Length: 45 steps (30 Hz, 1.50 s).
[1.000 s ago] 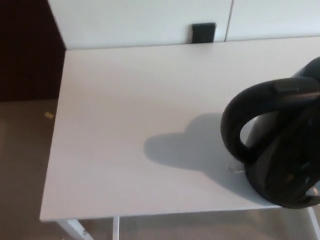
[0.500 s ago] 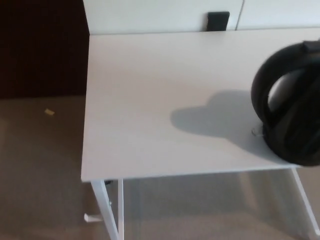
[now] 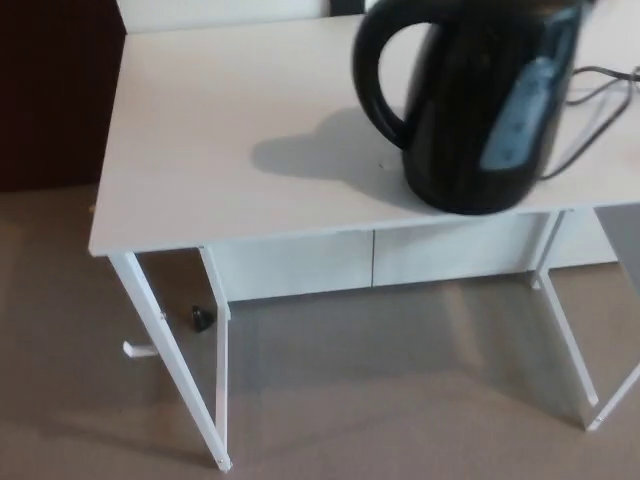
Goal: The robot walk towards a table in front and uses its left hand to pick up the pot from the base and places it on the table
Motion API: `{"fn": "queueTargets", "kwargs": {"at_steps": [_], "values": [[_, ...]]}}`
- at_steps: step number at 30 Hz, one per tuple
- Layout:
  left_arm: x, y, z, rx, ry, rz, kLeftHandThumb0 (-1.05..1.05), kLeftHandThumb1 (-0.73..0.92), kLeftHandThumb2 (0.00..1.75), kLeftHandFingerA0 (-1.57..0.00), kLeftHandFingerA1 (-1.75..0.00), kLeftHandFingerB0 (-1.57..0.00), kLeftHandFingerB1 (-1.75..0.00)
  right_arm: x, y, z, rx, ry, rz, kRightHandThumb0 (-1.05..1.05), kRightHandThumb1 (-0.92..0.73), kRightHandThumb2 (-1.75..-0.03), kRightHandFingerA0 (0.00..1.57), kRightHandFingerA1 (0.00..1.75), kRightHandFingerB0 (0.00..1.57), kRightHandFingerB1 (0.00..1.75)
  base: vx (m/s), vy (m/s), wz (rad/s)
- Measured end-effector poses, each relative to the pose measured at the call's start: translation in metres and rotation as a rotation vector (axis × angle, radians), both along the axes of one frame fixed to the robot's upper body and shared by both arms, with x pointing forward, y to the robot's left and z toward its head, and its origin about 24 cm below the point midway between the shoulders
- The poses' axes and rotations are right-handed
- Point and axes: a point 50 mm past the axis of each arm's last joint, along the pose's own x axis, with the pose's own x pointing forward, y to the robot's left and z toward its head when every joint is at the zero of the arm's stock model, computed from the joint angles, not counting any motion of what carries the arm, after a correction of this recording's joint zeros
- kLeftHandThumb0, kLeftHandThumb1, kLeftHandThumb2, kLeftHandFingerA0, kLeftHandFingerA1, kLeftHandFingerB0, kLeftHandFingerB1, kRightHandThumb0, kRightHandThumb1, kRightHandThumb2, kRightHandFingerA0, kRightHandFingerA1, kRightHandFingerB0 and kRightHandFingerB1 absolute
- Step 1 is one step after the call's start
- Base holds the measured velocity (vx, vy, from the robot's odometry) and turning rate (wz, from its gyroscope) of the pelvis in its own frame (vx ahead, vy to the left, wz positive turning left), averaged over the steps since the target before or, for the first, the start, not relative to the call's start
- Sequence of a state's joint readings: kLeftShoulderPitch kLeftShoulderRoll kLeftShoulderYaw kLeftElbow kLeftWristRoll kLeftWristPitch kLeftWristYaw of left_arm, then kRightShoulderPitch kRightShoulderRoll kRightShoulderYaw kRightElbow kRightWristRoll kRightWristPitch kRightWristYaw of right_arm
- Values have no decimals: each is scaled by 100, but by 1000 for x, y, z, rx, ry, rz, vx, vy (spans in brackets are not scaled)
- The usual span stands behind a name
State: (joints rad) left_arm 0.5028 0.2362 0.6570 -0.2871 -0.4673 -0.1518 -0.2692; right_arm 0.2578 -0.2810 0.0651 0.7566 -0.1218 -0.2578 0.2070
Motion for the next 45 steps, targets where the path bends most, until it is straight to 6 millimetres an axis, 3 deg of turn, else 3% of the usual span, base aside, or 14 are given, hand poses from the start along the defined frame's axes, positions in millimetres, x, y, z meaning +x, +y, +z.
{"fn": "queueTargets", "kwargs": {"at_steps": [4, 8, 17, 21, 27, 29, 34, 39, 45], "values": [[8, -23, 19, 1, -55, -105, -30, 40, 68, -1, -24, -1, -19, 0, 0, 0, 0, 0, -3, -32, -62, -58, 63, 44, 55, 41, -240, -61, 4], [6, -34, 10, -69, 8, -146, -29, 40, 66, -3, -24, -3, -18, 0, -1, 0, 0, 1, -5, -31, -62, -58, 63, 45, 55, 41, -227, 69, 3], [-10, -26, -38, -246, 230, -71, -26, 43, 67, -4, -25, -4, -17, 0, 2, -2, 17, 2, -21, -31, -61, -58, 63, 45, 55, 41, -181, 11, 5], [-23, -16, -76, -349, 354, -2, -26, 43, 66, -4, -27, -4, -17, 5, 2, -1, 17, -10, -16, -31, -62, -58, 63, 45, 54, 41, -137, -263, -2], [-39, -19, -120, -443, 513, 37, -28, 44, 64, -6, -29, -6, -17, 7, -4, 1, -3, -12, -19, -30, -62, -58, 63, 45, 54, 41, -93, -442, 8], [-42, -19, -125, -446, 534, 42, -22, 49, 57, -8, -30, -5, -23, 7, -5, 1, -5, -14, -22, -32, -62, -58, 63, 45, 53, 41, -32, -225, 5], [-56, -18, -153, -472, 642, 82, -25, 44, 65, -8, -35, -3, -20, 7, -2, 1, 0, -11, -9, -33, -62, -58, 64, 45, 53, 40, -9, -121, -5], [-61, -17, -167, -480, 687, 105, -23, 47, 62, -6, -34, -8, -18, 7, -1, 1, 0, -11, -5, -31, -62, -58, 63, 45, 53, 41, 34, 36, 6], [-56, -10, -164, -445, 672, 106, -23, 46, 61, -6, -34, -11, -19, 11, 1, 1, 9, -21, 3, -33, -62, -57, 65, 45, 54, 41, 96, 17, 5]]}}
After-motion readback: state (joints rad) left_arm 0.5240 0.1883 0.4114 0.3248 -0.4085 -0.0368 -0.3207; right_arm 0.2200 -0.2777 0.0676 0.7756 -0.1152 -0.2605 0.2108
